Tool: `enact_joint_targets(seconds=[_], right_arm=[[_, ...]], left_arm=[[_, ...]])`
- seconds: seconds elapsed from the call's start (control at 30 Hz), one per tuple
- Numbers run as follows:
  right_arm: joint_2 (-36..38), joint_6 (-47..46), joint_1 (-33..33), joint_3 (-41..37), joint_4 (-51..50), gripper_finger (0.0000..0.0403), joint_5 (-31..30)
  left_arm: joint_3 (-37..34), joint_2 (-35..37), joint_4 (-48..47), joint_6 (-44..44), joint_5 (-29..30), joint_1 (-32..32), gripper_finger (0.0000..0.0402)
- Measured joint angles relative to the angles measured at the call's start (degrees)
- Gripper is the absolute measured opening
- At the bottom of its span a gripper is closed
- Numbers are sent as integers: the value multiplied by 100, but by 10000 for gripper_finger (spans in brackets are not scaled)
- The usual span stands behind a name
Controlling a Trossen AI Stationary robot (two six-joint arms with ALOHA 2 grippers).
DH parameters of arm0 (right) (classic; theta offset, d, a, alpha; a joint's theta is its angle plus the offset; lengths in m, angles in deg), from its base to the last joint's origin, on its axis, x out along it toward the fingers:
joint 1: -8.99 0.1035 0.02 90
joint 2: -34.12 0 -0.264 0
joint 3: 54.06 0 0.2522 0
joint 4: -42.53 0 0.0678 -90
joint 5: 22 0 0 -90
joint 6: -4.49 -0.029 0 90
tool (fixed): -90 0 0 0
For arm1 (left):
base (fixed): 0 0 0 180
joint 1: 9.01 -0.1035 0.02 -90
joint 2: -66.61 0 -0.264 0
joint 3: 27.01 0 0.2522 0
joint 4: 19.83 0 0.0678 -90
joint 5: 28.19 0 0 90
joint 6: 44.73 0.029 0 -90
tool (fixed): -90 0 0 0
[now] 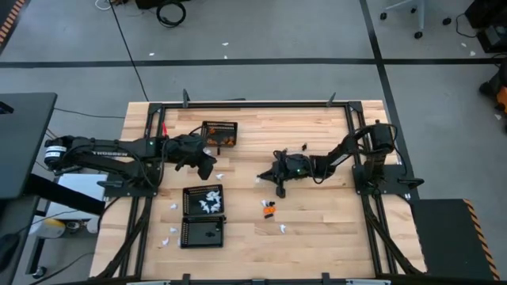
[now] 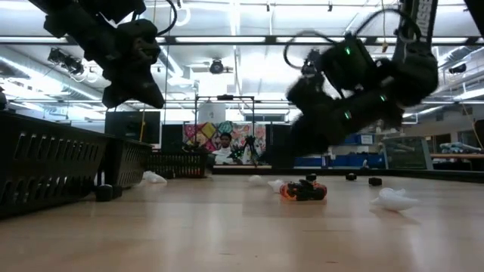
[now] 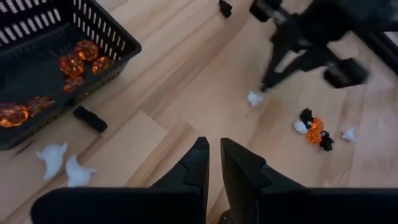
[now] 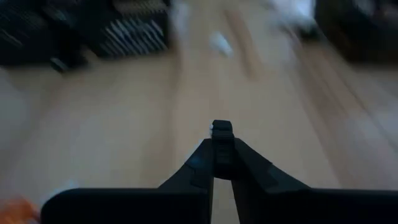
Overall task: Sort Halloween decoration
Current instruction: Put the black skeleton toy into the bottom black bin
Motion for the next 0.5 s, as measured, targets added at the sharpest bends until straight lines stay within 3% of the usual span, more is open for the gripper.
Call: enact_joint_targets(seconds=[0.17,0.33,0.5], right_arm=[[25,32,206,802,-536,42,560],[7,575,534,2199,-2326,42,951],[-380,605,744,3227,-2703,42,1187]], left_arm=[[69,2,-197,13,-267,-1,50],[71,22,-334,318,-799,17,50],[-40,407,191,690,-548,85,50]])
